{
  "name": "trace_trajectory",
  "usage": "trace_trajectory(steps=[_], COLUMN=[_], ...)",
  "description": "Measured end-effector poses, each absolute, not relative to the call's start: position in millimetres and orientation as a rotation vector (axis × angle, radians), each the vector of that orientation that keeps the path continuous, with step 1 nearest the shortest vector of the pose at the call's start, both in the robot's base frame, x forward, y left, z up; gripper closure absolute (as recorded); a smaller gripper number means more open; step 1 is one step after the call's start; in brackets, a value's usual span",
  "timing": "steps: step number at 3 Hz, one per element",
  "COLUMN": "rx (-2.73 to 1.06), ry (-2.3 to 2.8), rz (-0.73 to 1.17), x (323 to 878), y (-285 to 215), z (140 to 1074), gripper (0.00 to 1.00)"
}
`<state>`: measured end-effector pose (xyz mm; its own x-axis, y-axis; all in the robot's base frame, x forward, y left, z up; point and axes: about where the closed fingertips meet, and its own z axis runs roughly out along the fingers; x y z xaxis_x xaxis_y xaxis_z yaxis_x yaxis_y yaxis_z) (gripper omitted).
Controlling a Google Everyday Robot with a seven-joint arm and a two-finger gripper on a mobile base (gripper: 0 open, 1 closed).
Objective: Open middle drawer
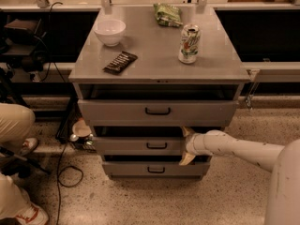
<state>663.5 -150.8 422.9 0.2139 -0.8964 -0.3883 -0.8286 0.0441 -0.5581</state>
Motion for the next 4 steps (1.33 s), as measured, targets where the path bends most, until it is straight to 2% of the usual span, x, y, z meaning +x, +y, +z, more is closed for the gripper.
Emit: trace_trajectory(steps=[3,4], rx=[-1.74,-1.74], ry=[1.735,1.735], rz=[-0.107,-0.107], x=[673.7,673.6], y=[-179.5,-179.6], z=[400.8,406.9], gripper=[0.7,0.99])
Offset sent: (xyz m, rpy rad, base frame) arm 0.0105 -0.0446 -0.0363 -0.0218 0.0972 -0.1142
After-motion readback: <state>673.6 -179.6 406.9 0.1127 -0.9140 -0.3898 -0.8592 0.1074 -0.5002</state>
